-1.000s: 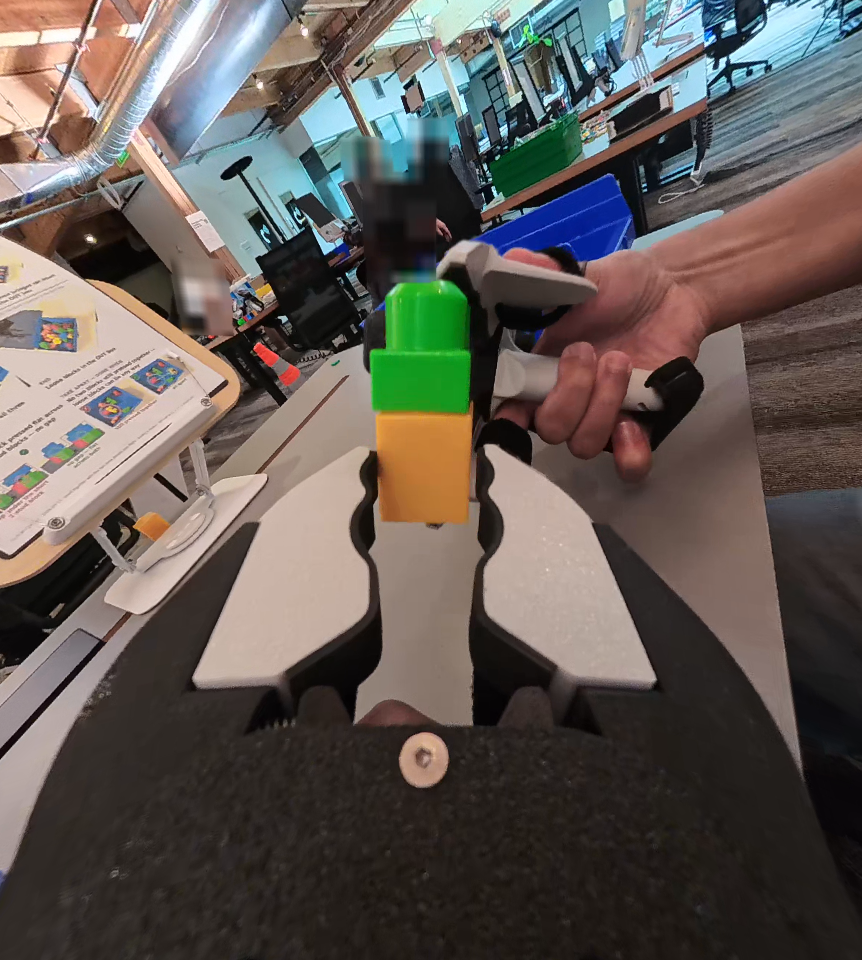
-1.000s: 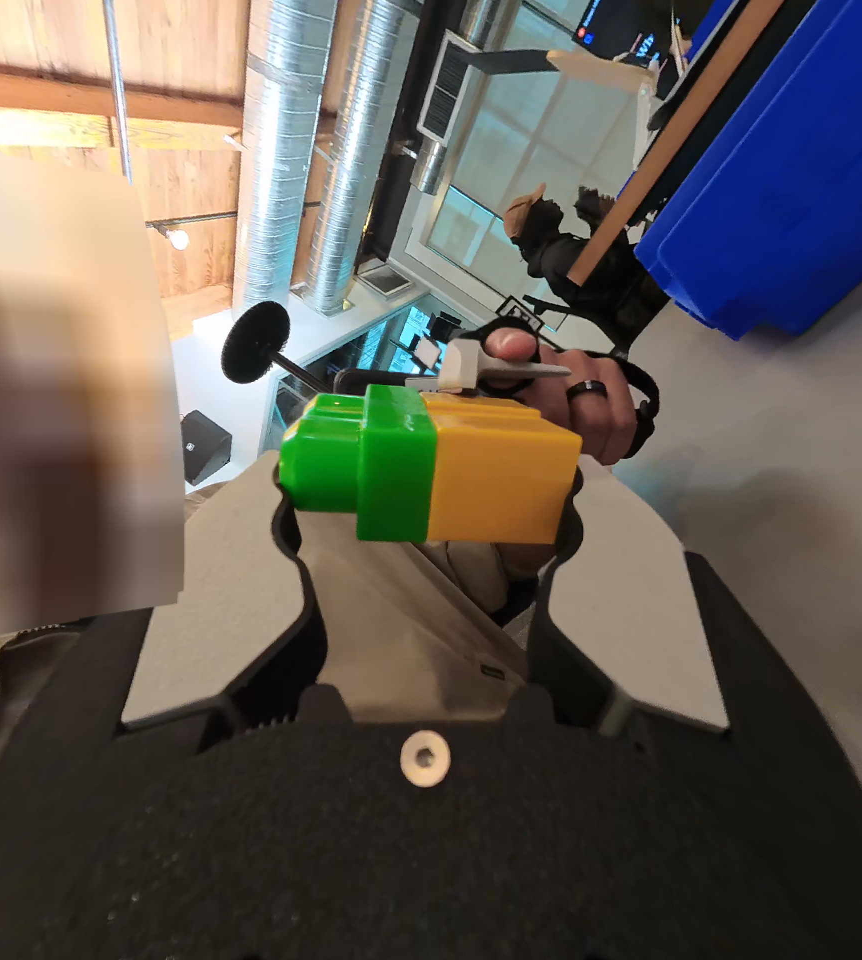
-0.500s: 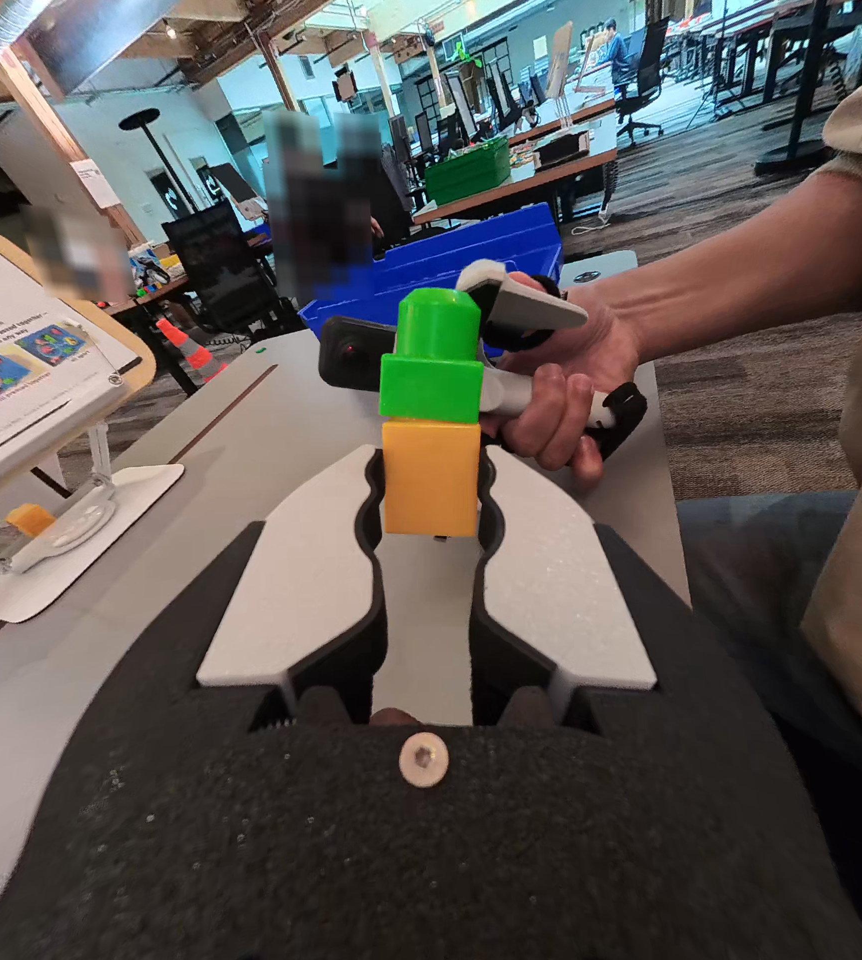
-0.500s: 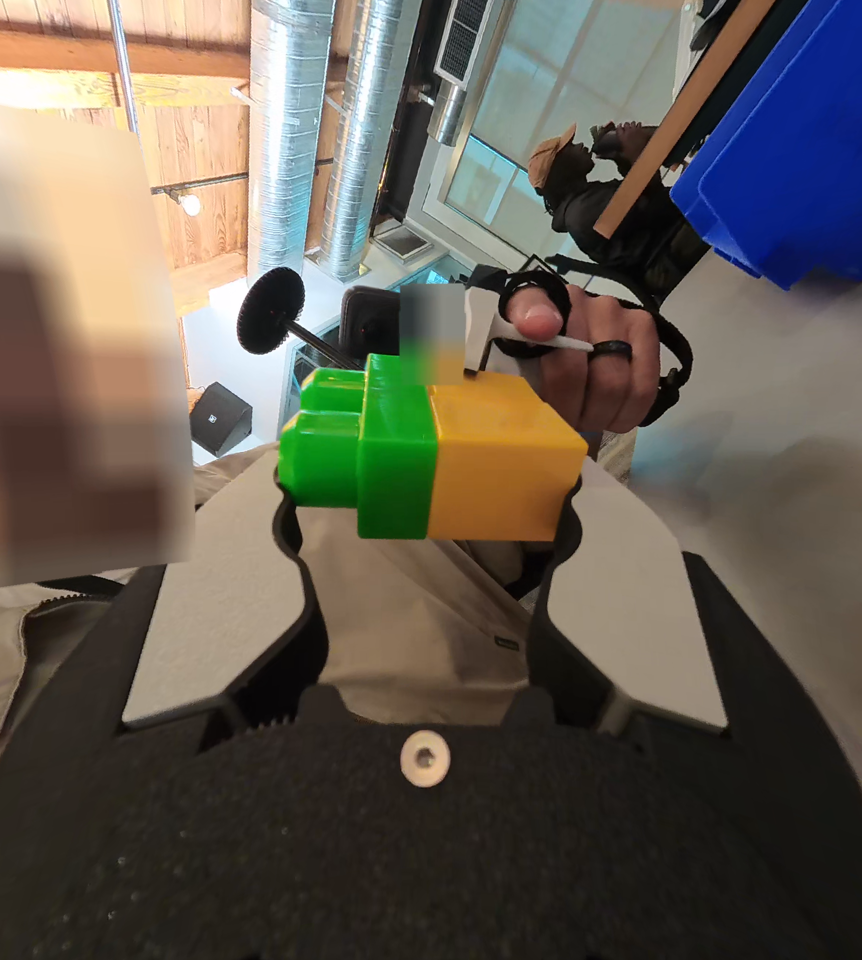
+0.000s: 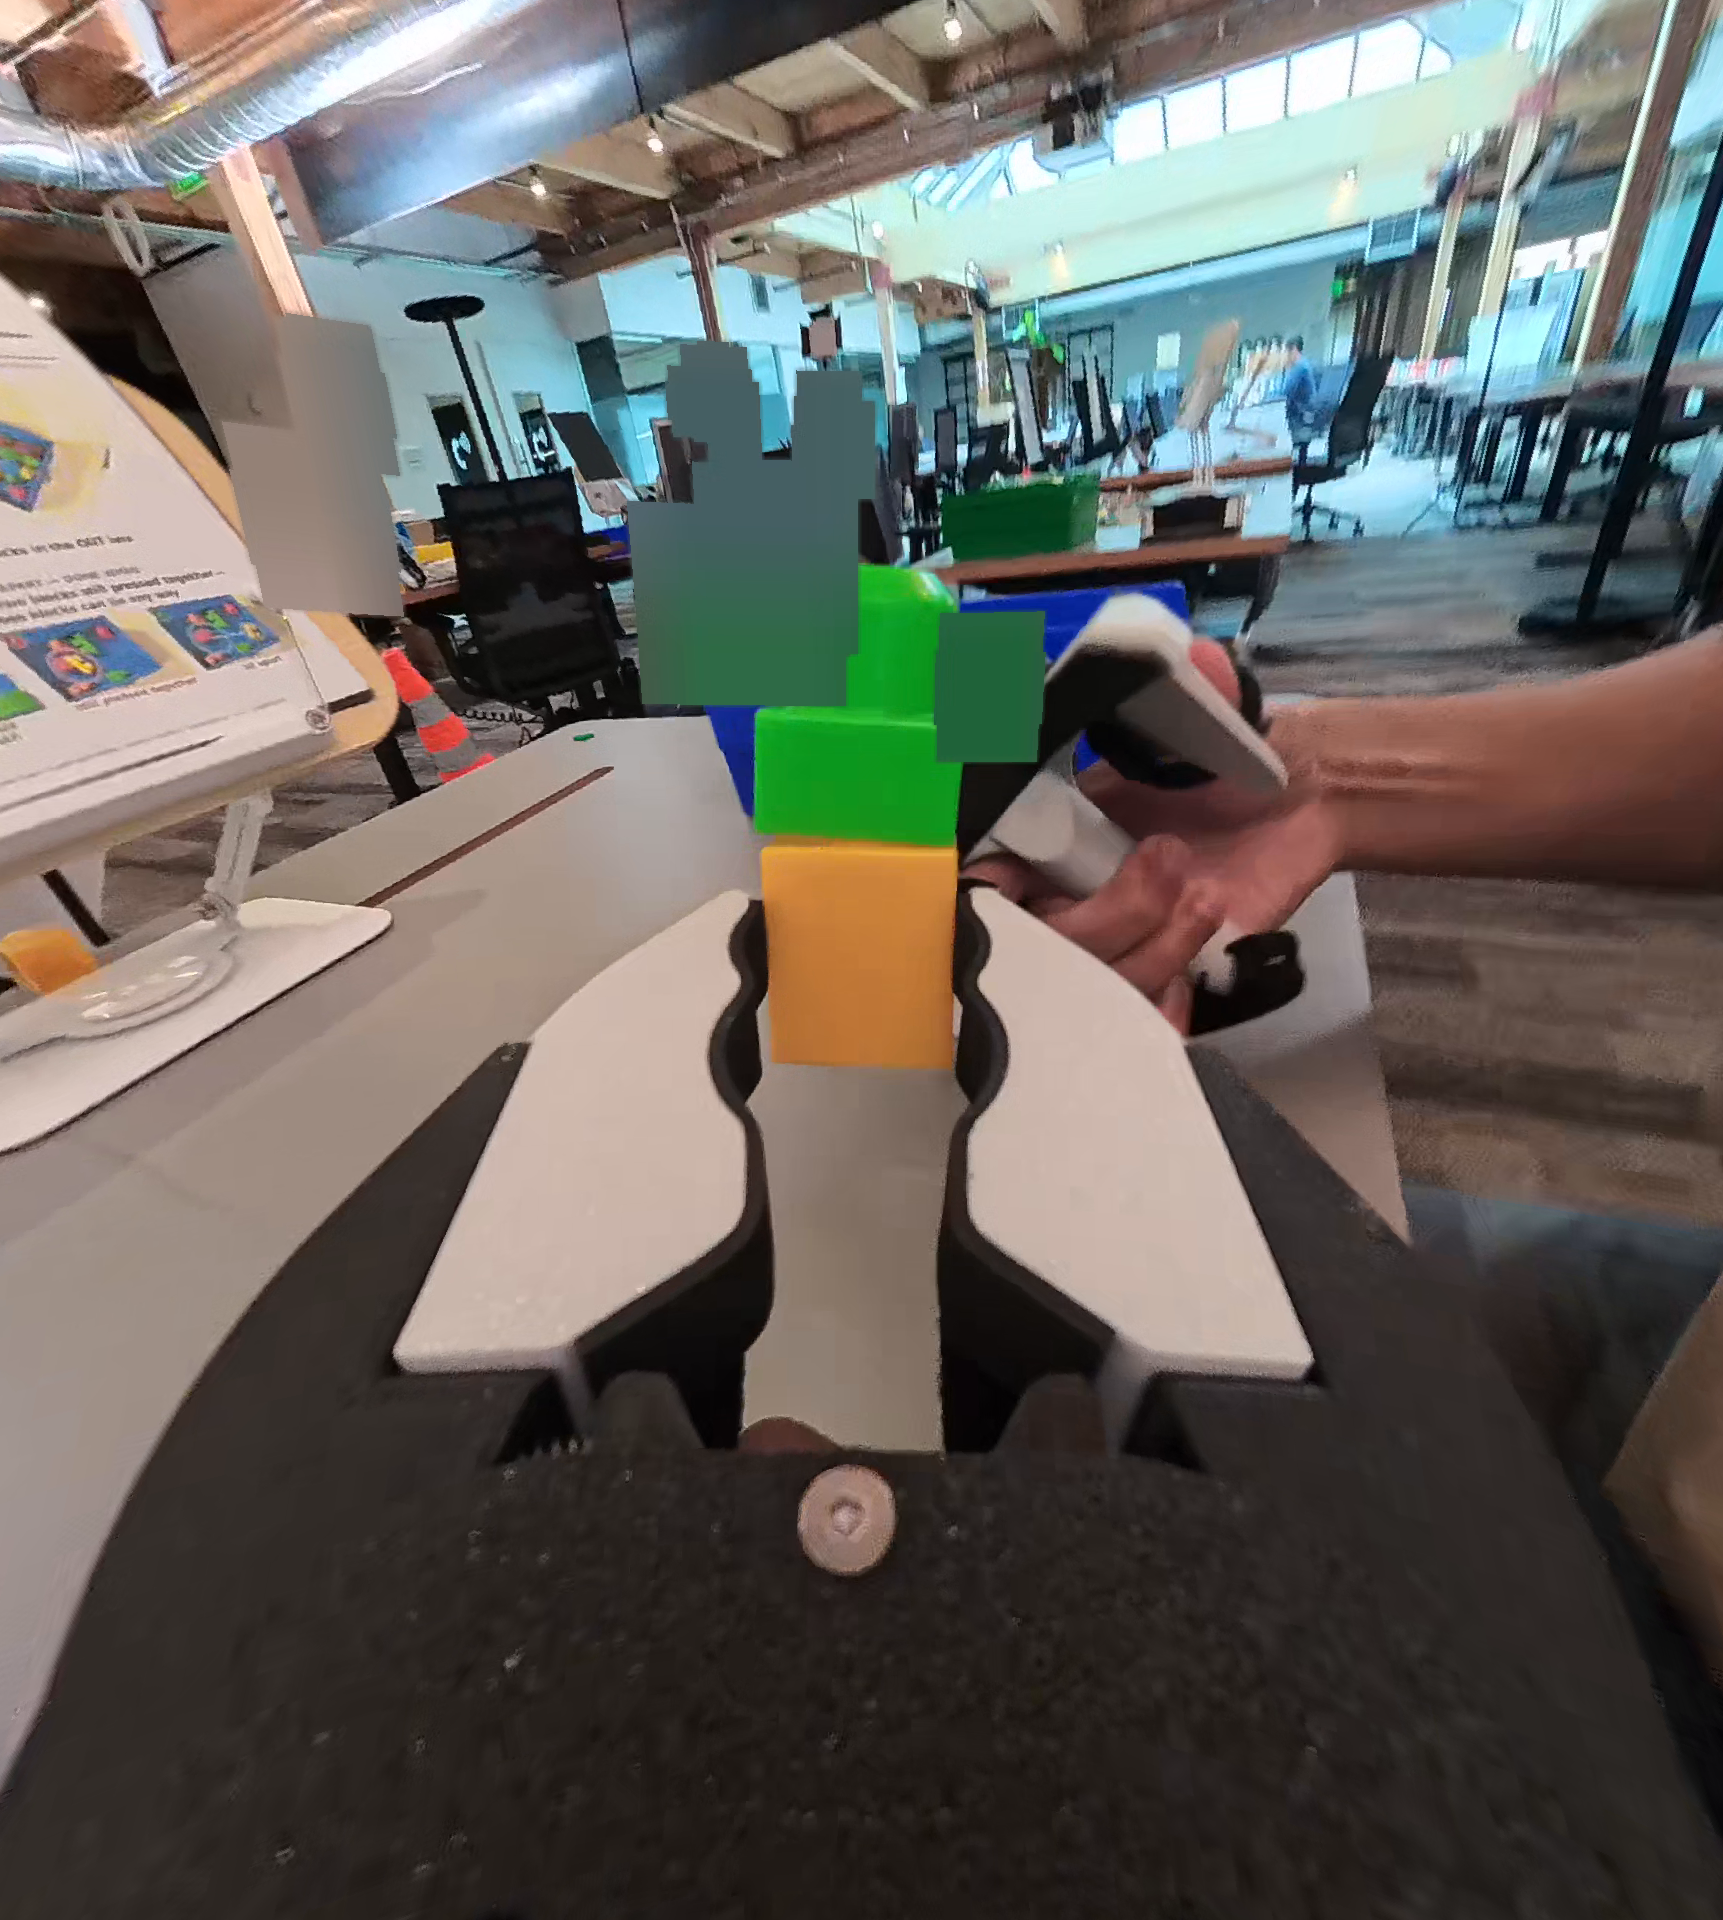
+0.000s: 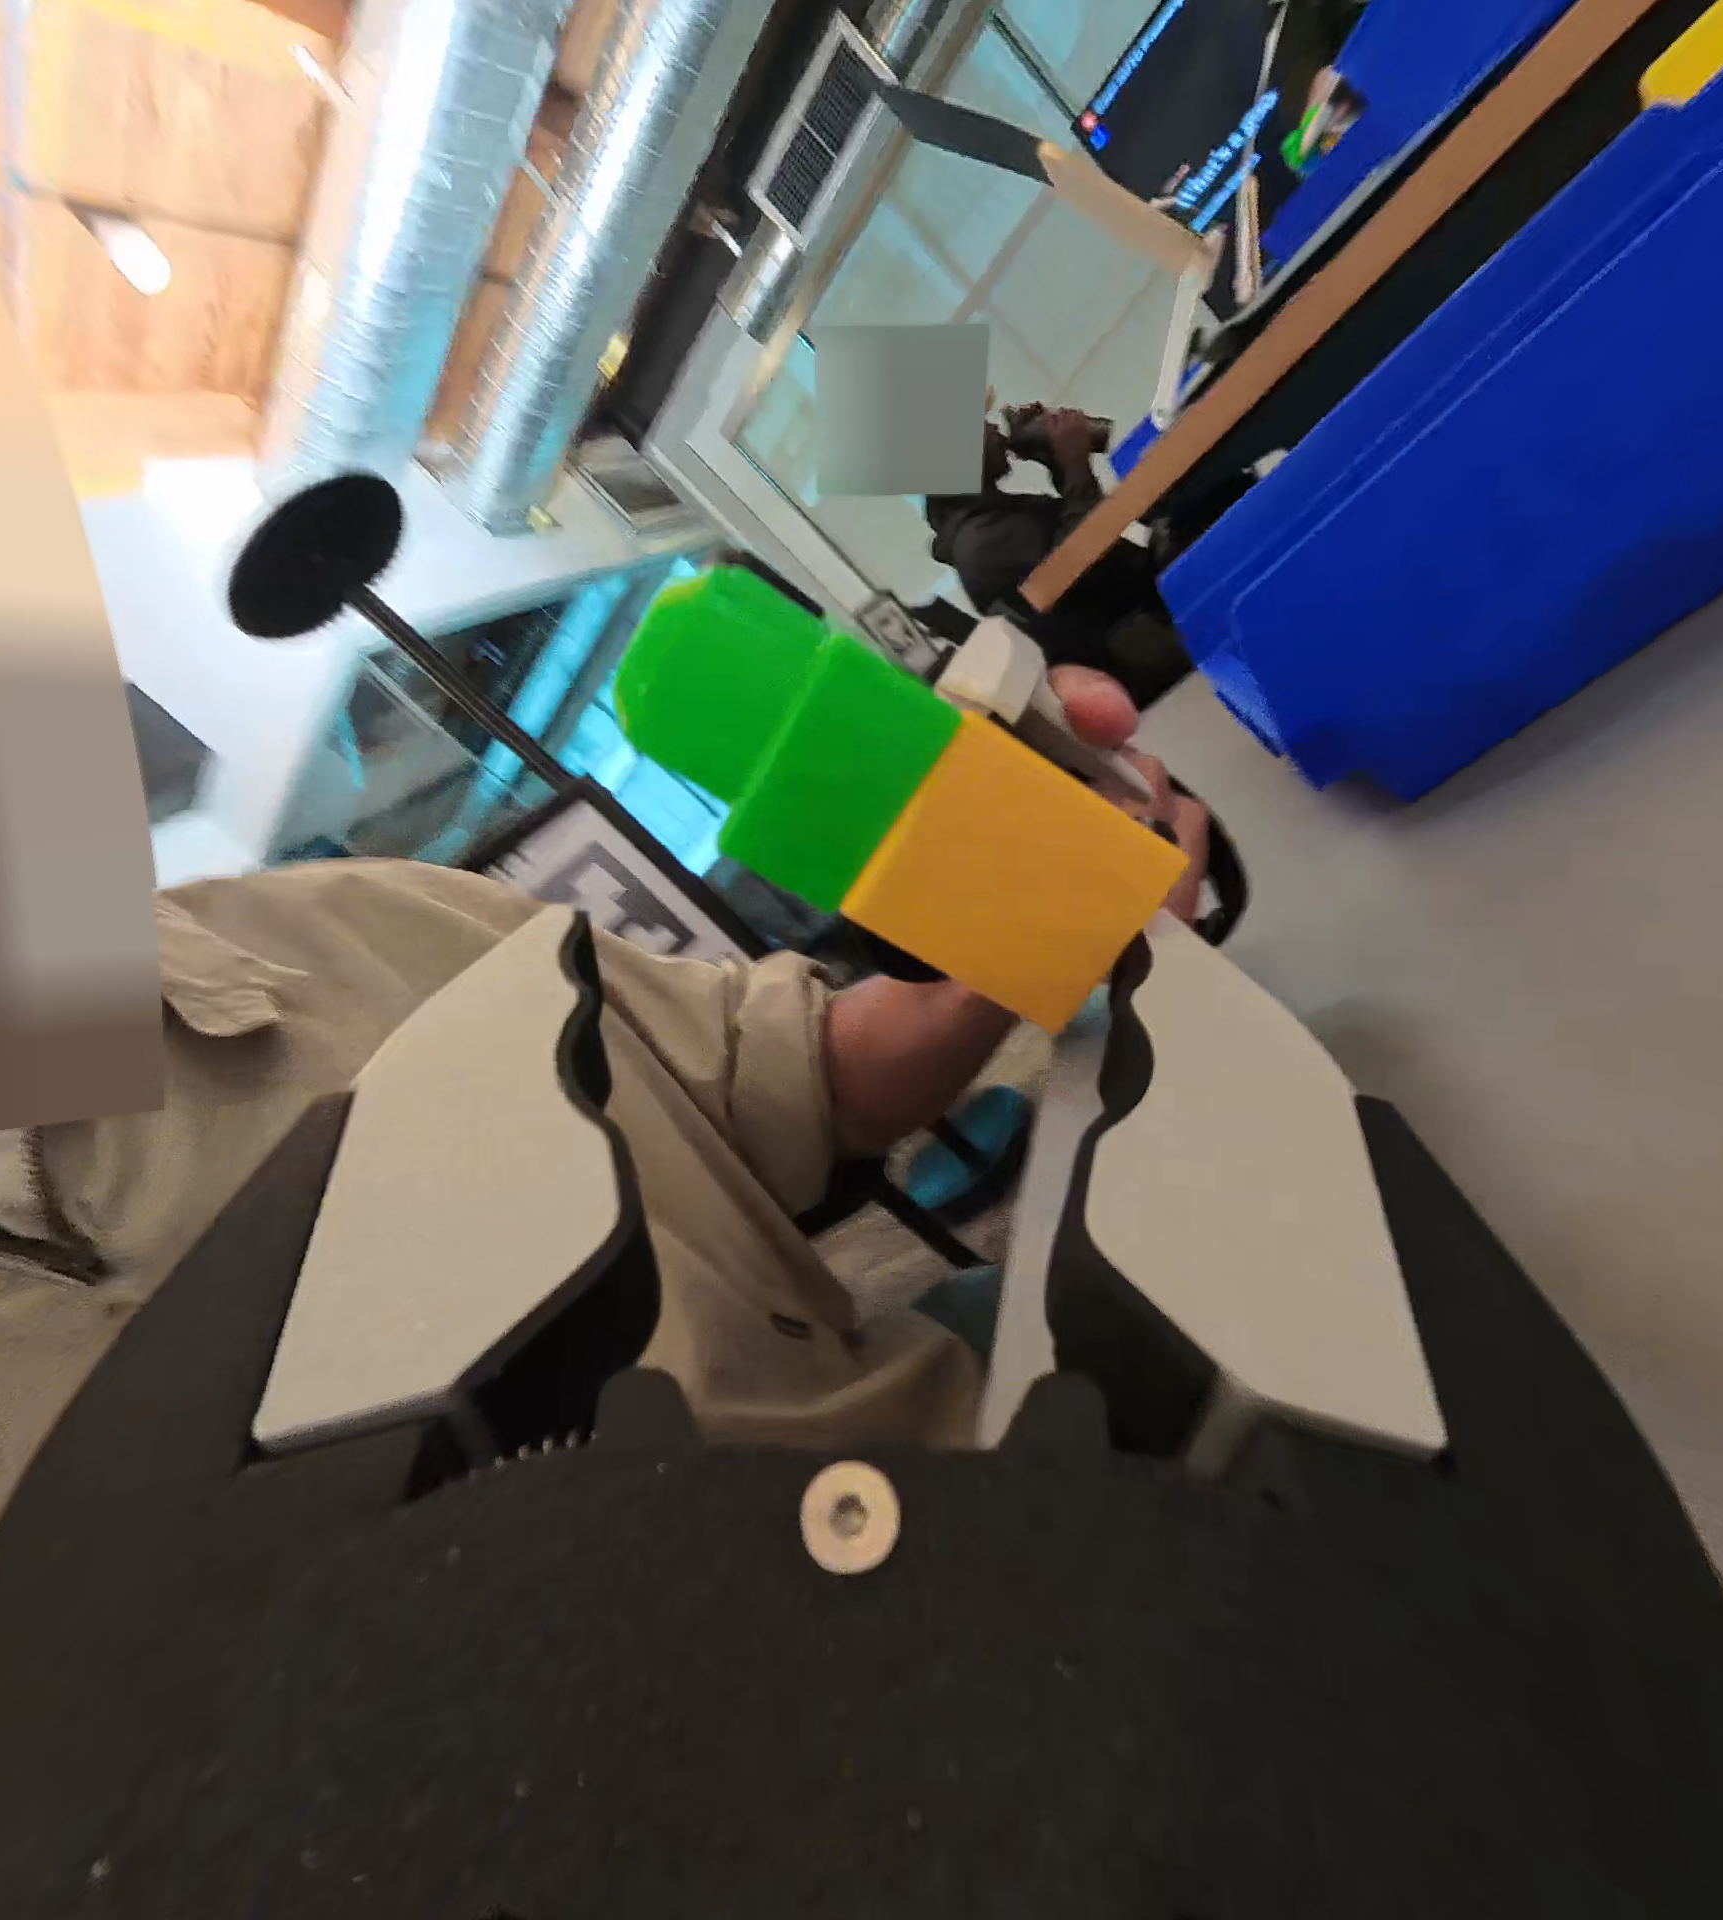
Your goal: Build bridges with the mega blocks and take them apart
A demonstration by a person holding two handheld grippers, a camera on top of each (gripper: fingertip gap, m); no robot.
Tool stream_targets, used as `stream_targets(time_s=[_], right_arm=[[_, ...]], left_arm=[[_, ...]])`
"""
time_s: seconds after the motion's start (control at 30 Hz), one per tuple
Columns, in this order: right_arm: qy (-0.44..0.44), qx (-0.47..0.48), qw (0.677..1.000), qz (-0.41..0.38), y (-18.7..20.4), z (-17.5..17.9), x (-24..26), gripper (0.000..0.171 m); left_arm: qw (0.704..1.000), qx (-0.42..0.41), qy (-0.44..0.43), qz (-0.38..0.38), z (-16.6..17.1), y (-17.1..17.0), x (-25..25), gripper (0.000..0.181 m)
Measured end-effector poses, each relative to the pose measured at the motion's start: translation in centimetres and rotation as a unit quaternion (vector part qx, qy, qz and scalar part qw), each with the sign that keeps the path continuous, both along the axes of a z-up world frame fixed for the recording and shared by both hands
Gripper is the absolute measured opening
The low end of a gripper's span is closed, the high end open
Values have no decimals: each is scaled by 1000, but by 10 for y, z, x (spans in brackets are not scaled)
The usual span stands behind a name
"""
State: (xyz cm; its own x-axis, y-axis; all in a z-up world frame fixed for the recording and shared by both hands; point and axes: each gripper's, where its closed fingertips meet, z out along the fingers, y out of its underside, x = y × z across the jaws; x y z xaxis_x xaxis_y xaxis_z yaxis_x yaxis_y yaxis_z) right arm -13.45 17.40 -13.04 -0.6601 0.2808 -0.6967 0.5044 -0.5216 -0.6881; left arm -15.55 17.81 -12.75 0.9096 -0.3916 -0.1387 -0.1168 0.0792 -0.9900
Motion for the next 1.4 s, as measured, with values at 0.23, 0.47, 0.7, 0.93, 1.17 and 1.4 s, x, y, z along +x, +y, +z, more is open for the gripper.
stream_targets(time_s=[0.23, 0.47, 0.7, 0.93, 1.17, 1.4], right_arm=[[113, 268, 947, -136, 25, -10, -13, 74], [146, 209, 961, -107, 10, 3, -12, 40], [129, 180, 968, -116, 11, 4, -12, 38], [108, 164, 976, -94, 6, 4, -9, 38], [125, 324, 926, -146, 26, -18, -9, 82], [256, 593, 715, -268, 41, 1, -10, 78]], left_arm=[[992, 14, -121, -16, 17, 1, -3, 34], [983, -2, -178, -54, 14, 4, 7, 34], [978, 23, -207, -30, 17, 7, 4, 34], [969, 14, -237, -62, 19, 5, 3, 34], [956, 0, -290, -49, 21, 6, -14, 34], [953, -63, -295, -24, -1, 17, -15, 34]])
